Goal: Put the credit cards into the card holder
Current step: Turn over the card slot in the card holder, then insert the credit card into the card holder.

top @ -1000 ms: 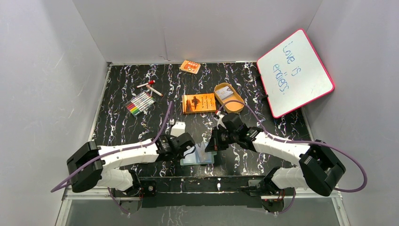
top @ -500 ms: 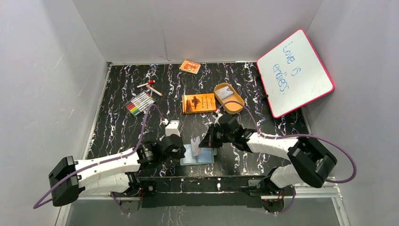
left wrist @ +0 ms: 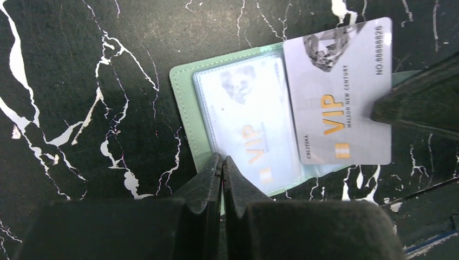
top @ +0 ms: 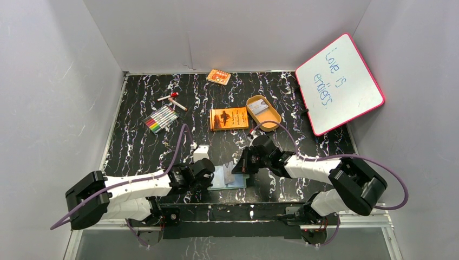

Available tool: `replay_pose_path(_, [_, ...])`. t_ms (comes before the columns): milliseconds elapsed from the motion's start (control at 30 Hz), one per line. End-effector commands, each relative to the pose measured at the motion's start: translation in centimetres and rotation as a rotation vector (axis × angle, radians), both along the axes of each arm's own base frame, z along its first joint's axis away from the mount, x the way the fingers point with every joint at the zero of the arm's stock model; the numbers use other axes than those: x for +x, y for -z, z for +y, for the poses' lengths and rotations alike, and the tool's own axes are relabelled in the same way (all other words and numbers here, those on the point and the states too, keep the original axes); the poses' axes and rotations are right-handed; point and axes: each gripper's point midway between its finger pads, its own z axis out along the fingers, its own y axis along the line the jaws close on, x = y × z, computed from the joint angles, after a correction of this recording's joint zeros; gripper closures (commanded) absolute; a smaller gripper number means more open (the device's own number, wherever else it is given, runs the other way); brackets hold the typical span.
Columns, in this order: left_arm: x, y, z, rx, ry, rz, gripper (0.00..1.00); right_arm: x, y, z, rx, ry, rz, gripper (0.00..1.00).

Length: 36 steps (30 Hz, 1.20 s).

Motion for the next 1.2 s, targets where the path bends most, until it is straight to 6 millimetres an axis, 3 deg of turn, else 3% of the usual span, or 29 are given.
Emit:
replay_pose_path(0, [0.3,0.7,0.4,0.012,-0.038,0.002,1.0,0.0,-1.1,0.2,0.038,0.003,-0.027,1.0])
replay_pose_path(433, [0.2,0.9,0.4,0.008,-0.046,0.011,1.0,-0.7,-1.0,1.1,0.068,-0.022,0.006,1.0])
replay_pose_path(900, [0.0,1.3,1.1,0.03,-0.072,0.025,1.0,-2.3,1.6,-0.6,0.033,0.027,0.1,1.0])
replay_pose_path(1167, [-0.1,1.3,0.8,0.017,-0.064,0.03,1.0,-1.7,1.5,0.0,0.051,0.04,0.088,1.0])
